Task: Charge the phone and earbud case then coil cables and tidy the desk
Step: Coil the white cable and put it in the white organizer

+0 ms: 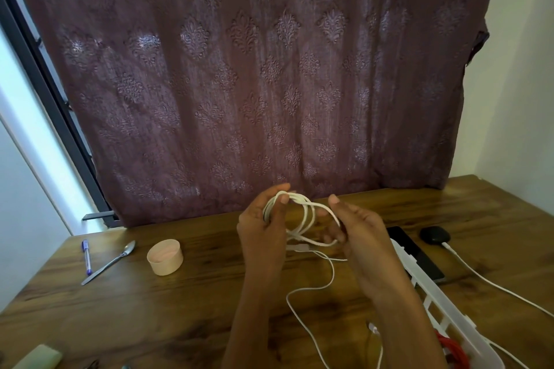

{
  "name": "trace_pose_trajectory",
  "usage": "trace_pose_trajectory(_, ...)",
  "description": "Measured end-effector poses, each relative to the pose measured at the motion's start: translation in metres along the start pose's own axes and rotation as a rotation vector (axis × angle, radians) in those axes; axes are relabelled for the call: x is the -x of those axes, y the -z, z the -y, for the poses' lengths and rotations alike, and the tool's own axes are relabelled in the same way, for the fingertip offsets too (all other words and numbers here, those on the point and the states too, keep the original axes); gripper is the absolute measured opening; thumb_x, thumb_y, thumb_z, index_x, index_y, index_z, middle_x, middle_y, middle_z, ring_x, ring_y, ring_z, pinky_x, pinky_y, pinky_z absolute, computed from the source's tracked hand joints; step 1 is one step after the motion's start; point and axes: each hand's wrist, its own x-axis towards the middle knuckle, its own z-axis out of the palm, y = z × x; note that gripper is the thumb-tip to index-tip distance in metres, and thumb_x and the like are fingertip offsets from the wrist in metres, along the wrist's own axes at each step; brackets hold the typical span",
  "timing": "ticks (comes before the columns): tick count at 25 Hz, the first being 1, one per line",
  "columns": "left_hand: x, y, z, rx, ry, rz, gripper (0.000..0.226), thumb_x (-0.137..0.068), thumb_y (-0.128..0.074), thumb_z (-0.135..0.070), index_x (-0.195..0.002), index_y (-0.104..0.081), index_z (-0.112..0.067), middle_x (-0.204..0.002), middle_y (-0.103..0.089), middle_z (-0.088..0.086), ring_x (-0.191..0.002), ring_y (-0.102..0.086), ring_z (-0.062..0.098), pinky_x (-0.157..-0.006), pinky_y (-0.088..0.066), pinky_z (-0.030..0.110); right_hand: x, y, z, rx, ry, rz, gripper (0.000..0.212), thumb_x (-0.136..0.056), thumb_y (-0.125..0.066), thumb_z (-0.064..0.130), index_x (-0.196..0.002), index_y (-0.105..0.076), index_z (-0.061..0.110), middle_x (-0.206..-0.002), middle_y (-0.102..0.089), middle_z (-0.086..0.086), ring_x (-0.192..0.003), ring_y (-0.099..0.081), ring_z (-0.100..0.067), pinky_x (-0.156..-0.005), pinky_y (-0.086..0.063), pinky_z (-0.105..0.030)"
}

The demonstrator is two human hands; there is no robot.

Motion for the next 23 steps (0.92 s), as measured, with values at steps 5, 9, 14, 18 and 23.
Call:
trace_pose_trajectory(5,0.005,-0.001,0.003,-0.061,-0.054,0.048,0.018,-0.087,-0.060,-0.015,-0.088,-0.068,-0.031,-0.087,-0.072,-0.008,-0.083,-0.067,0.004,-0.078,-0.054,0.026,0.004,0.020,0.005,0.515,0.338,-0.187,0.012,-0.071,-0.071,0.040,-0.060,-0.070,0.036,-0.056,-0.066,0.010,-0.053,-0.058,-0.010,-0.057,-0.050,-0.034)
trace_pose_trajectory(9,0.008,-0.005,0.002,0.156,0.077,-0.036,0.015,-0.088,-0.057,-0.016,-0.091,-0.068,-0.025,-0.085,-0.073,-0.008,-0.081,-0.066,0.002,-0.074,-0.053,0.018,0.002,0.030,0.002,0.650,0.351,-0.085,0.014,-0.065,-0.061,0.056,-0.065,-0.067,0.043,-0.069,-0.071,0.014,-0.068,-0.065,-0.008,-0.061,-0.054,-0.029)
trace_pose_trajectory(14,0.017,-0.014,0.000,0.539,0.428,0.013,0.015,-0.090,-0.053,-0.013,-0.090,-0.067,-0.017,-0.069,-0.068,-0.006,-0.059,-0.059,0.002,-0.055,-0.052,0.021,-0.004,0.025,-0.009,0.367,0.210,0.016,0.025,-0.091,-0.053,0.021,-0.077,-0.072,0.013,-0.061,-0.069,0.000,-0.050,-0.062,-0.006,-0.043,-0.044,-0.013)
trace_pose_trajectory(18,0.013,0.001,0.002,0.173,0.333,0.265,0.021,-0.090,-0.053,-0.008,-0.096,-0.064,-0.024,-0.074,-0.070,-0.009,-0.066,-0.063,0.005,-0.060,-0.052,0.022,-0.007,0.036,-0.008,0.349,0.253,0.005,0.023,-0.090,-0.055,0.013,-0.073,-0.070,0.008,-0.050,-0.058,0.001,-0.044,-0.050,-0.004,-0.042,-0.041,-0.014)
trace_pose_trajectory(23,0.008,0.000,0.001,-0.147,0.057,0.376,0.023,-0.093,-0.050,-0.011,-0.101,-0.067,-0.024,-0.066,-0.066,-0.009,-0.060,-0.061,-0.001,-0.058,-0.049,0.017,-0.010,0.031,-0.011,0.269,0.236,0.017,0.016,-0.084,-0.062,0.010,-0.095,-0.068,0.019,-0.079,-0.074,0.002,-0.072,-0.070,-0.011,-0.058,-0.054,-0.019)
